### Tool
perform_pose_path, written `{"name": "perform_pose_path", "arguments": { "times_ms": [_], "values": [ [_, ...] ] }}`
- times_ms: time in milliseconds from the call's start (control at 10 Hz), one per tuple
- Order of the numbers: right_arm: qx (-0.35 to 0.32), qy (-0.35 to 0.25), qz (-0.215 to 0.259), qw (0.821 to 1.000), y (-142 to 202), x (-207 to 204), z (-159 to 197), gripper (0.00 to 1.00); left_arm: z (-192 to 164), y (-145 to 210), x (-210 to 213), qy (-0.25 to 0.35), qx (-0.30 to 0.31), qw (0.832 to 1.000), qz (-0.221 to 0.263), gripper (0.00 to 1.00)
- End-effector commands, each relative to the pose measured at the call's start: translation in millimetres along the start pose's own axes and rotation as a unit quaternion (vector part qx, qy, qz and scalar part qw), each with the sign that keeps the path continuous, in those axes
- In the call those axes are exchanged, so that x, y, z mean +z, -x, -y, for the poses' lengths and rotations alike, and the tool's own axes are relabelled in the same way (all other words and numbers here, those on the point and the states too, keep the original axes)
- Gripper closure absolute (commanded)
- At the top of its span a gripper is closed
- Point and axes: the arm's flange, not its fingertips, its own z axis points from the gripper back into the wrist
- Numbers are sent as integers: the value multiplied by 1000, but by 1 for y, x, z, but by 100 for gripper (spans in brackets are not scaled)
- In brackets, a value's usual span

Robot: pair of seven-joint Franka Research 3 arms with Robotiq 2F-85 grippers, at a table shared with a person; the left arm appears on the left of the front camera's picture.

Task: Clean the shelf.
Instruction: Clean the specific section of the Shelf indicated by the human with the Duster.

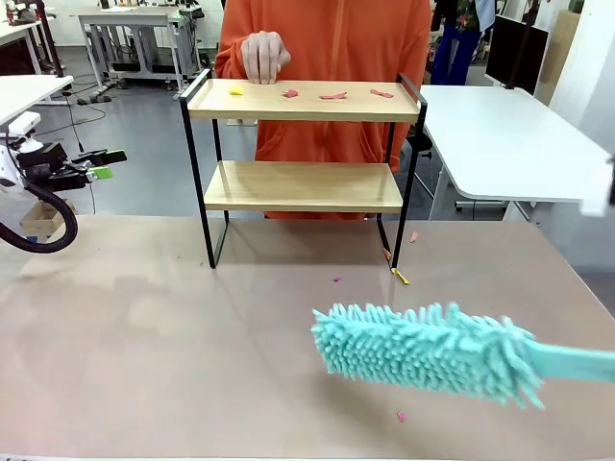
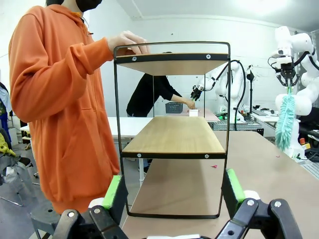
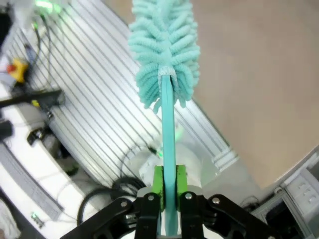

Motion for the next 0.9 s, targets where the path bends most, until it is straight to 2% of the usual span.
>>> {"name": "perform_pose_path", "arguments": {
  "times_ms": [0, 200, 400, 600, 800],
  "values": [
    [-30, -21, 82, 996, -39, 17, -30, 87, 1, -3, 0, 4, -5, 1000, -3, 0],
    [-39, -40, 172, 983, -74, 35, -61, 87, 1, -3, 0, 4, -5, 1000, -3, 0],
    [-107, -22, 249, 962, -115, 40, -94, 87, 1, -3, 0, 4, -5, 1000, -3, 0],
    [-148, -14, 299, 942, -168, 34, -116, 87, 1, -3, 0, 4, -5, 1000, -3, 0],
    [-185, -33, 329, 925, -217, 33, -117, 87, 1, -3, 0, 4, -5, 1000, -3, 0]
  ]
}}
